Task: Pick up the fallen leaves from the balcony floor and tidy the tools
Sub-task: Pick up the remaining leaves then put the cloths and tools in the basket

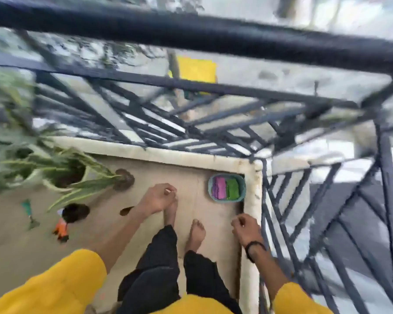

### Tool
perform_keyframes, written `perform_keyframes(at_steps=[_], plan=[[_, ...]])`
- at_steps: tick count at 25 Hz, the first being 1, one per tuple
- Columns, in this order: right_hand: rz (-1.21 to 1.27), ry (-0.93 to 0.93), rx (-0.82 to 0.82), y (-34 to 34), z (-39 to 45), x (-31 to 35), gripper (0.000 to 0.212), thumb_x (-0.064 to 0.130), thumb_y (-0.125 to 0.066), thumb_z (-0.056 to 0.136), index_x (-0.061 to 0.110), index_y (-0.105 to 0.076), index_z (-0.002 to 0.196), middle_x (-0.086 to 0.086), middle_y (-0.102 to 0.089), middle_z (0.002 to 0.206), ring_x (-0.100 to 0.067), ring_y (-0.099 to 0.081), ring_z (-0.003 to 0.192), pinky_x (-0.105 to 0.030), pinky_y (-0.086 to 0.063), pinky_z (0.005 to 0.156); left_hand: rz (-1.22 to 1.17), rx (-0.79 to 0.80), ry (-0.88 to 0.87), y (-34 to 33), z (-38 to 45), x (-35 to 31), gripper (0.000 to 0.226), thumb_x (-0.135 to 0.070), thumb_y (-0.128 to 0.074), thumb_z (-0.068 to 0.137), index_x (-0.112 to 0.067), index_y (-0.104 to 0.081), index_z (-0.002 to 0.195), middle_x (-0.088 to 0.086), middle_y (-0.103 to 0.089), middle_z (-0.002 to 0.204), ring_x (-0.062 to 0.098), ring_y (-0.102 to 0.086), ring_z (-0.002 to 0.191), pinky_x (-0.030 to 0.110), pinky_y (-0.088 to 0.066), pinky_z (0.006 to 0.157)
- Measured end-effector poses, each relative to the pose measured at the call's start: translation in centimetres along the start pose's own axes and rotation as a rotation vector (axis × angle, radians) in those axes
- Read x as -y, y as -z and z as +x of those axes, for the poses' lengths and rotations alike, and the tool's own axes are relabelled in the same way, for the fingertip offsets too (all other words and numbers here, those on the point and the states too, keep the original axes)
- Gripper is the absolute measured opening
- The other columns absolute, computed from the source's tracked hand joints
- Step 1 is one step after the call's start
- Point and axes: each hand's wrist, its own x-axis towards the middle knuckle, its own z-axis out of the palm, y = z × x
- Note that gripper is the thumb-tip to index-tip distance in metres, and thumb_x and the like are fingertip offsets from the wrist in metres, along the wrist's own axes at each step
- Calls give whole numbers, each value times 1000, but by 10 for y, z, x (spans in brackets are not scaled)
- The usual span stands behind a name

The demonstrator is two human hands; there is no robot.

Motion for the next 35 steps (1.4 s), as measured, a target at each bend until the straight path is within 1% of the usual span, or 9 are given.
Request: perform_keyframes(at_steps=[4,7,9,12,16,19,23,30,35], plan=[[-328,247,80,3,-43,82,28,28,-57,91,9,-67,73,-7,-72,76,-32,-70,79,-38,-55,71,-357,-226,169,9,-94,88,8,-32,-60,94,-34,-66,90,4,-74,95,28,-72,91,30,-55,78],[-528,369,197,-20,-61,129,27,29,-59,94,8,-67,81,-10,-71,83,-30,-68,89,-31,-45,72,-663,-416,310,-16,-144,169,6,-43,-63,85,-38,-66,83,-2,-70,77,29,-73,83,42,-60,78],[-594,454,230,-46,-76,161,28,34,-61,88,10,-69,79,-7,-73,76,-30,-71,84,-36,-52,72,-817,-564,389,-25,-195,202,9,-28,-66,93,-36,-65,90,-8,-70,74,23,-71,78,40,-60,79],[-695,603,327,-97,-102,197,16,20,-66,89,14,-70,75,-8,-74,68,-32,-72,72,-43,-59,71,-1052,-743,541,-41,-262,246,8,-25,-67,94,-30,-69,99,-3,-74,82,26,-74,86,41,-61,80],[-773,698,418,-173,-129,222,20,38,-63,79,20,-70,76,-4,-74,69,-32,-72,69,-52,-60,67,-1212,-828,664,-86,-304,312,11,-31,-68,90,-29,-66,79,-7,-75,75,24,-74,80,42,-62,77],[-846,787,485,-225,-208,244,17,16,-62,88,12,-69,73,-7,-73,66,-29,-71,62,-45,-58,62,-1336,-908,690,-94,-350,339,8,-29,-67,89,-27,-71,82,-4,-76,72,21,-69,65,32,-58,67],[-913,865,560,-288,-262,246,13,20,-62,85,17,-71,76,-1,-73,64,-22,-71,60,-48,-61,64,-1420,-990,716,-96,-397,362,12,-18,-63,95,-21,-73,91,5,-77,81,16,-65,59,22,-47,57],[-1092,951,714,-393,-335,247,24,21,-63,91,10,-69,71,1,-72,66,-16,-68,53,-32,-55,50,-1580,-1102,797,-113,-442,400,12,-32,-64,83,-26,-73,87,-3,-77,75,21,-75,70,34,-59,69],[-1393,1006,796,-477,-359,244,16,15,-61,84,15,-70,71,-2,-73,63,-21,-71,59,-46,-60,66,-1817,-1209,917,-152,-438,423,13,-40,-64,80,-30,-71,79,-5,-75,70,16,-71,60,39,-59,77]])
